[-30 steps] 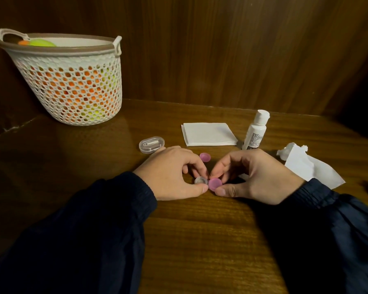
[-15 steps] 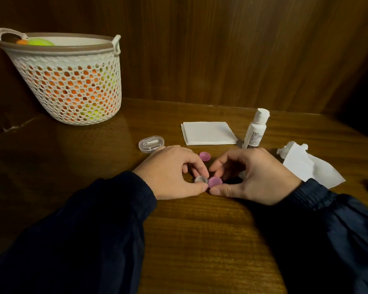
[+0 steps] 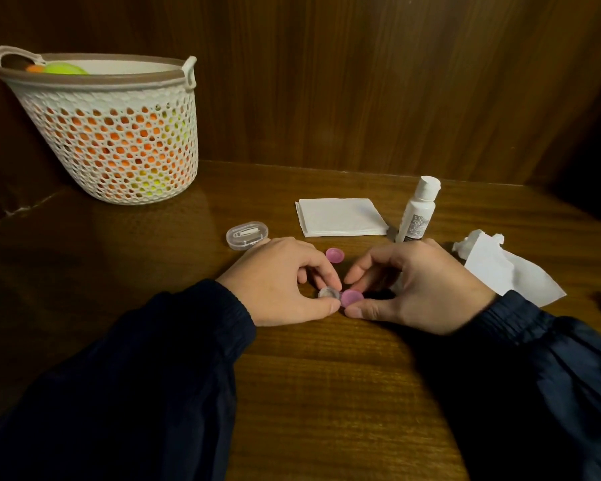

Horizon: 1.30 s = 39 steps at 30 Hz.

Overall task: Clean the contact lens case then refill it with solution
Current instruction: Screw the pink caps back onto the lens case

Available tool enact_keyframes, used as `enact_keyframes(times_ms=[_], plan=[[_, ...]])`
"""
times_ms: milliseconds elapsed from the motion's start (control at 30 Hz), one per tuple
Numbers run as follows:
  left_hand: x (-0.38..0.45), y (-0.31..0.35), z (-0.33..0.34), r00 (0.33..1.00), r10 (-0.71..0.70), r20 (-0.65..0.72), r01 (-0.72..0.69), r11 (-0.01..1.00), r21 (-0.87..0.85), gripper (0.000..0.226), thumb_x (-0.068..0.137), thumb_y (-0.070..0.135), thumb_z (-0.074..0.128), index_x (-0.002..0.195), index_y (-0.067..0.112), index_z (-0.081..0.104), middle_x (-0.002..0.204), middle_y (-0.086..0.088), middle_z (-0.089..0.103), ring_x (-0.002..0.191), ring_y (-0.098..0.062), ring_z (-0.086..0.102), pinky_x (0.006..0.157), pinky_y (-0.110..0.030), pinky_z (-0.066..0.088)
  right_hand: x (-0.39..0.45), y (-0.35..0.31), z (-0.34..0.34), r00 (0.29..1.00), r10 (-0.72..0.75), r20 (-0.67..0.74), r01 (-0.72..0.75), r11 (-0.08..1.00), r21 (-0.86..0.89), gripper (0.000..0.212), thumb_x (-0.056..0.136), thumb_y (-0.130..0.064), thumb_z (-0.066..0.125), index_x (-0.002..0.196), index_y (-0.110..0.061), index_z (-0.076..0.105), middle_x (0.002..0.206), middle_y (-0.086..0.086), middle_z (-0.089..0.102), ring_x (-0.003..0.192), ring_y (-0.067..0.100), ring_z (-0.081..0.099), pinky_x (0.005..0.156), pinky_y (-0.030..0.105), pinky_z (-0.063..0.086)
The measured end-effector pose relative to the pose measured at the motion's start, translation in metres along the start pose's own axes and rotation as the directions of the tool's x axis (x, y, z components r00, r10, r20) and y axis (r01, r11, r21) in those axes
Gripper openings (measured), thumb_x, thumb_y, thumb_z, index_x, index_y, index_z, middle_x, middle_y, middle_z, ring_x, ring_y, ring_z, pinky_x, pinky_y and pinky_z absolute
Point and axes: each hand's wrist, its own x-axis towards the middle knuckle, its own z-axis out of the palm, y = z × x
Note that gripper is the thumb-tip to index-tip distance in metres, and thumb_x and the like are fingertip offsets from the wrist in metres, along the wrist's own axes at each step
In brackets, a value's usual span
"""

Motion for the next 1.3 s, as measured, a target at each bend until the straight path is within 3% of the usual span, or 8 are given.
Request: enact_keyframes(times_ms=[133, 367, 533, 733, 867, 967, 1133, 1300], plan=[[0.0002, 0.0007, -0.0002, 1.000, -0.003, 0.002, 0.003, 1.000, -0.002, 0.016, 0.080, 0.050, 0.080, 0.095, 0.044, 0.077, 0.095, 0.021, 0.071, 0.096, -0.006, 0.062, 0.084, -0.046, 0.059, 0.0018, 0.0011, 0.0002, 1.000, -0.001, 0.020, 0.003, 0.995, -0.101, 0.057, 0.061, -0.073, 0.083, 0.110, -0.048, 0.070, 0.096, -0.033, 0.071, 0.098, -0.016, 0.063, 0.078, 0.006, 0.049], [0.0003, 0.0012, -0.0008, 1.000, -0.010, 0.006, 0.010, 1.000, -0.009, 0.018, 0.079, 0.052, 0.079, 0.096, 0.044, 0.078, 0.095, 0.021, 0.071, 0.096, -0.006, 0.061, 0.085, -0.046, 0.058, -0.0011, 0.0013, 0.0011, 1.000, -0.027, -0.017, 0.027, 1.000, 0.016, 0.042, 0.076, -0.043, 0.093, 0.113, -0.039, 0.072, 0.093, -0.031, 0.077, 0.094, -0.012, 0.070, 0.090, 0.016, 0.051], [0.0004, 0.0008, -0.0007, 1.000, -0.010, 0.010, 0.010, 1.000, -0.001, 0.015, 0.081, 0.048, 0.080, 0.095, 0.044, 0.078, 0.095, 0.022, 0.071, 0.096, -0.006, 0.061, 0.085, -0.046, 0.059, 0.0005, 0.0009, -0.0018, 1.000, -0.014, -0.020, 0.013, 0.998, -0.054, 0.060, 0.064, -0.071, 0.084, 0.116, -0.044, 0.069, 0.096, -0.033, 0.074, 0.093, -0.009, 0.069, 0.076, 0.006, 0.048], [0.0000, 0.0012, -0.0007, 1.000, -0.013, 0.005, 0.013, 1.000, 0.004, 0.016, 0.080, 0.051, 0.080, 0.095, 0.045, 0.077, 0.094, 0.022, 0.071, 0.094, -0.004, 0.060, 0.085, -0.045, 0.058, -0.0046, -0.0011, -0.0066, 0.999, -0.041, 0.024, 0.041, 0.999, 0.032, 0.043, 0.079, -0.041, 0.092, 0.117, -0.038, 0.073, 0.101, -0.029, 0.078, 0.104, -0.010, 0.070, 0.102, 0.026, 0.050], [0.0000, 0.0017, -0.0005, 1.000, -0.007, 0.007, 0.007, 1.000, 0.000, 0.017, 0.080, 0.051, 0.080, 0.095, 0.045, 0.078, 0.095, 0.022, 0.071, 0.095, -0.006, 0.061, 0.085, -0.046, 0.058, -0.0010, -0.0014, -0.0032, 1.000, -0.027, 0.008, 0.027, 1.000, -0.004, 0.034, 0.075, -0.048, 0.090, 0.105, -0.042, 0.076, 0.095, -0.030, 0.076, 0.095, -0.006, 0.072, 0.090, 0.023, 0.054], [0.0002, 0.0015, -0.0007, 1.000, -0.006, 0.013, 0.006, 1.000, -0.003, 0.020, 0.077, 0.053, 0.077, 0.095, 0.045, 0.078, 0.095, 0.023, 0.071, 0.096, -0.006, 0.061, 0.084, -0.047, 0.058, -0.0002, -0.0020, -0.0032, 1.000, -0.003, 0.019, 0.004, 1.000, -0.030, 0.047, 0.067, -0.065, 0.085, 0.108, -0.045, 0.073, 0.096, -0.033, 0.074, 0.094, -0.009, 0.069, 0.086, 0.021, 0.051], [0.0001, 0.0005, -0.0004, 1.000, -0.009, 0.004, 0.009, 1.000, -0.001, 0.020, 0.077, 0.055, 0.078, 0.095, 0.046, 0.077, 0.094, 0.023, 0.071, 0.094, -0.005, 0.061, 0.084, -0.046, 0.059, -0.0024, -0.0019, -0.0047, 0.998, 0.002, 0.057, -0.003, 1.000, 0.007, 0.043, 0.078, -0.042, 0.091, 0.118, -0.043, 0.074, 0.103, -0.031, 0.077, 0.103, -0.008, 0.070, 0.109, 0.038, 0.053], [-0.0004, 0.0022, -0.0008, 1.000, -0.005, 0.004, 0.005, 1.000, -0.006, 0.016, 0.080, 0.050, 0.081, 0.094, 0.044, 0.078, 0.093, 0.022, 0.072, 0.094, -0.005, 0.061, 0.083, -0.045, 0.059, 0.0004, -0.0007, 0.0005, 1.000, -0.003, 0.022, 0.003, 1.000, 0.002, 0.039, 0.073, -0.049, 0.091, 0.108, -0.041, 0.076, 0.092, -0.029, 0.078, 0.093, -0.008, 0.072, 0.094, 0.026, 0.055]])
